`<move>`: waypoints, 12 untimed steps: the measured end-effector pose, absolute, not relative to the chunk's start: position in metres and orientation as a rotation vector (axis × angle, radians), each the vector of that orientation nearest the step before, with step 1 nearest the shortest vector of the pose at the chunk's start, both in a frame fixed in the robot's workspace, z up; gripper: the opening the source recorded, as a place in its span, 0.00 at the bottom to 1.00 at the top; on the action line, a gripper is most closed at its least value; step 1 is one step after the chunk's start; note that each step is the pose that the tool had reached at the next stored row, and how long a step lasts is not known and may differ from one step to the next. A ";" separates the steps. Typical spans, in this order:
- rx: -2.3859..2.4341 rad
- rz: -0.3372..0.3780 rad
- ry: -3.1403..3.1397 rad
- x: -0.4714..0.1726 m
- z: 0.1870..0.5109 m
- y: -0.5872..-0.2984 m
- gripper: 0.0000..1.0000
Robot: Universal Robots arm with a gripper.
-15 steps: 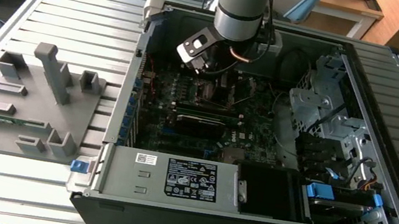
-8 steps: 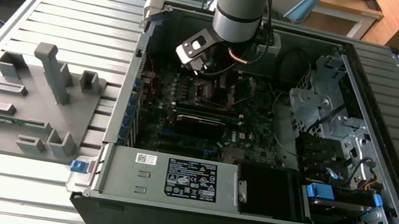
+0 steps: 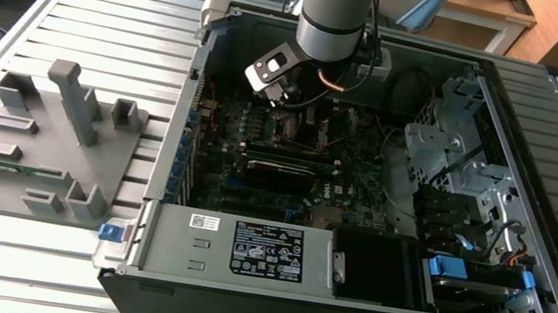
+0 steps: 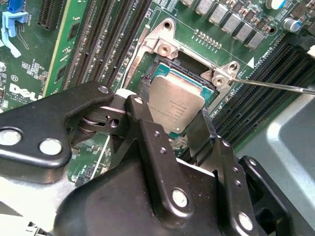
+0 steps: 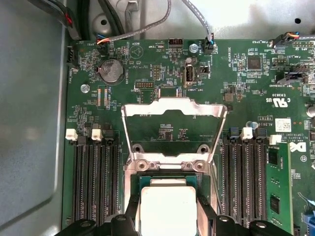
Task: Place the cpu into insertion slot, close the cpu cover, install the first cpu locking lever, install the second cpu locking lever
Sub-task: 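Place the cpu into insertion slot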
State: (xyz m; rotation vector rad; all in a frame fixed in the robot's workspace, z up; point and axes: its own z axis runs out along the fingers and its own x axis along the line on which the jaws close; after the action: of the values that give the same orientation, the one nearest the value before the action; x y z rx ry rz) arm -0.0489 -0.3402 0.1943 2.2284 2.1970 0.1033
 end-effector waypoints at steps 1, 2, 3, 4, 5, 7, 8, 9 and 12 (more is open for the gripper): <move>2.228 0.103 2.197 -0.049 0.194 -0.340 0.54; 2.228 0.103 2.197 -0.049 0.194 -0.340 0.54; 2.228 0.104 2.197 -0.049 0.194 -0.340 0.54; 2.228 0.104 2.197 -0.049 0.194 -0.340 0.54; 2.229 0.104 2.197 -0.049 0.194 -0.341 0.54; 2.228 0.104 2.197 -0.049 0.194 -0.341 0.54; 2.228 0.104 2.197 -0.049 0.193 -0.341 0.54; 2.228 0.104 2.197 -0.049 0.193 -0.341 0.54; 2.228 0.104 2.196 -0.050 0.192 -0.341 0.54</move>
State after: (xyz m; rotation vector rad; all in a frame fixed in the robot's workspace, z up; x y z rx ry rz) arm -0.0498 -0.3407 0.1921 2.2280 2.1964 0.1036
